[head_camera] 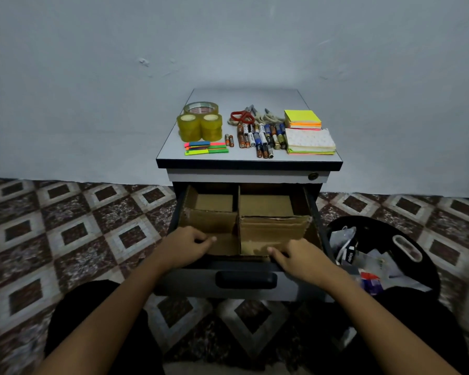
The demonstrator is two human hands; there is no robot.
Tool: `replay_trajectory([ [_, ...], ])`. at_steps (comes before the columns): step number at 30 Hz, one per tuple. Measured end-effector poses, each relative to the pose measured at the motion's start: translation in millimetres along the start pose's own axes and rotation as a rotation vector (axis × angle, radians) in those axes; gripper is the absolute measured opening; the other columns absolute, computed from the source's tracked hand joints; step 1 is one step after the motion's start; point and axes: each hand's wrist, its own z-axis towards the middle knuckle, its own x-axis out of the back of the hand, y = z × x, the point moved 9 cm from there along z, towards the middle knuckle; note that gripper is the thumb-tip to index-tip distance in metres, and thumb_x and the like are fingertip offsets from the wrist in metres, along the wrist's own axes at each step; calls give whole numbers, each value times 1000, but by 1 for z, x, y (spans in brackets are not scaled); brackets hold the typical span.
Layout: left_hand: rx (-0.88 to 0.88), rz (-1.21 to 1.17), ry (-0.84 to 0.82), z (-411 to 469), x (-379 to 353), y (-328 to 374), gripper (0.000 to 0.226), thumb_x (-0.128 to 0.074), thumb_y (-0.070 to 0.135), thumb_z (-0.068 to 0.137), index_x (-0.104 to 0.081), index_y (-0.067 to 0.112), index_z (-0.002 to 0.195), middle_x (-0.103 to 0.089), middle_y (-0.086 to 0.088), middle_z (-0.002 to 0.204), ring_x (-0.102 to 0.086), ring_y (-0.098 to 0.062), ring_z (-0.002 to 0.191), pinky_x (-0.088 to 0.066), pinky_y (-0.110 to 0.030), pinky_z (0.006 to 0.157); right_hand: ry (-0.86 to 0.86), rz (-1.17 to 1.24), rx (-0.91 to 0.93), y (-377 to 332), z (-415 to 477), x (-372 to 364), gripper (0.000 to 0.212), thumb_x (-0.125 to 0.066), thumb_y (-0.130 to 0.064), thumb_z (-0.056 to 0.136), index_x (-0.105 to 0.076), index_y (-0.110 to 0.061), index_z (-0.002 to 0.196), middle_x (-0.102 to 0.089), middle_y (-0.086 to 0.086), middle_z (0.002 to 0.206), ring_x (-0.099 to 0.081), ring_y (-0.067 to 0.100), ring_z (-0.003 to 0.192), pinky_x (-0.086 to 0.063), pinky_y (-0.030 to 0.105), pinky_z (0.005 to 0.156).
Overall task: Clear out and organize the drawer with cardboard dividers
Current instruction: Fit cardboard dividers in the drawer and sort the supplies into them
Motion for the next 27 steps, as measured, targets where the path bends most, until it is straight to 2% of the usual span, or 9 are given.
replay_trajectory([
  [3,40,-48,-22,-16,-5,-4,52,-49,43,93,-60,2,63,-38,0,48,-38,-12,45,-27,-24,49,-14,68,-2,2,-14,-11,49,-41,-41,97,-39,-20,53,-46,-1,53,-44,13,48,-33,27,50],
  [5,57,-65,-67,-26,-10,-6,52,-49,44,93,-67,1,69,-41,2,47,-39,-7,42,-30,-22,50,-46,105,-1,4,-19,-20,50,-41,-45,96,-44,-16,55,-50,3,56,-47,17,51,-37,32,54],
  [10,82,-77,-162,-47,-17,-10,47,-50,42,93,-74,6,74,-41,6,43,-38,-4,37,-29,-20,48,-86,119,64,-6,-33,-36,50,-44,-43,95,-47,-17,52,-51,1,53,-50,17,51,-41,34,56],
  [13,84,-106,-165,-48,-16,-10,46,-50,44,93,-75,11,73,-43,5,44,-39,-5,39,-30,-21,50,-82,109,68,-6,-34,-37,50,-44,-44,94,-58,-9,62,-59,8,61,-56,23,59,-46,39,62],
  [16,77,-91,-177,-46,-17,-9,44,-50,43,93,-75,16,71,-47,7,43,-42,-3,39,-31,-16,46,-102,103,57,-6,-33,-37,48,-44,-44,94,-61,-8,66,-61,10,66,-58,24,64,-47,39,65],
  [19,68,-86,-218,-44,-19,-9,40,-48,42,95,-72,22,69,-61,6,59,-53,1,50,-39,-12,53,-150,90,46,-6,-31,-37,43,-46,-42,95,-53,-18,59,-58,4,66,-57,22,67,-46,35,66],
  [22,16,-99,-274,-40,-18,-3,29,-46,38,96,-68,26,82,-69,6,83,-63,-1,75,-50,-17,73,-151,94,49,-12,-24,-27,32,-46,-42,95,-64,-22,77,-67,5,78,-62,20,73,-49,35,71],
  [24,-31,-34,-214,-30,-5,1,22,-45,39,96,-64,29,93,-68,6,92,-62,-6,85,-50,-25,80,-106,128,52,-21,-15,-12,27,-44,-40,96,-66,-24,97,-69,4,85,-64,18,75,-51,31,69],
  [27,-75,-9,-36,-10,32,11,27,-46,36,96,-64,22,109,-63,6,96,-58,-8,87,-45,-19,73,-1,150,86,-42,5,22,25,-44,-37,97,-61,-23,109,-63,-7,81,-61,7,71,-49,19,63],
])
